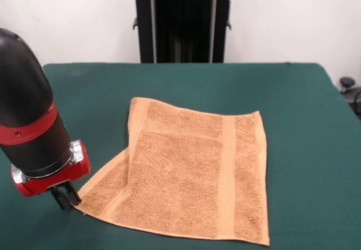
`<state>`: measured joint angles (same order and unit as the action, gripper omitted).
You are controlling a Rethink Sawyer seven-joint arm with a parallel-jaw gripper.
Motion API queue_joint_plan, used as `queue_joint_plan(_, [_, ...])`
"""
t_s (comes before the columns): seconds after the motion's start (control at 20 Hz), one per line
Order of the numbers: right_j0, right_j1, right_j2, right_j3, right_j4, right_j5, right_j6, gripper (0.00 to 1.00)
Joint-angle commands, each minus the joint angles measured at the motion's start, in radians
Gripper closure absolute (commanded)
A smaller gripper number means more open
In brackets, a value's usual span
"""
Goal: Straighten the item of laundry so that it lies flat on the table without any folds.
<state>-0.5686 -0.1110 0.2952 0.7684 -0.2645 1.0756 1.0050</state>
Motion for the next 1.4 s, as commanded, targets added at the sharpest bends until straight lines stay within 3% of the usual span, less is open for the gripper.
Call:
queue_joint_plan(0.05, [-0.007,0.003,-0.050,0.350,-0.109,-0.280,0.078,1.00])
queue_joint_plan(0.45, [0.033,-0.021,-0.084,0.408,-0.100,-0.351,0.147,1.00])
queue_joint_plan(0.6, [0.032,-0.038,-0.088,0.390,-0.101,-0.325,0.086,1.00])
queue_joint_plan(0.8, [0.035,-0.008,-0.079,0.224,-0.111,-0.169,-0.068,1.00])
queue_joint_plan(1.0, [0.038,0.084,-0.037,-0.065,-0.141,0.070,-0.242,1.00])
queue_joint_plan(1.4, [-0.004,0.140,0.022,-0.216,-0.184,0.171,-0.328,1.00])
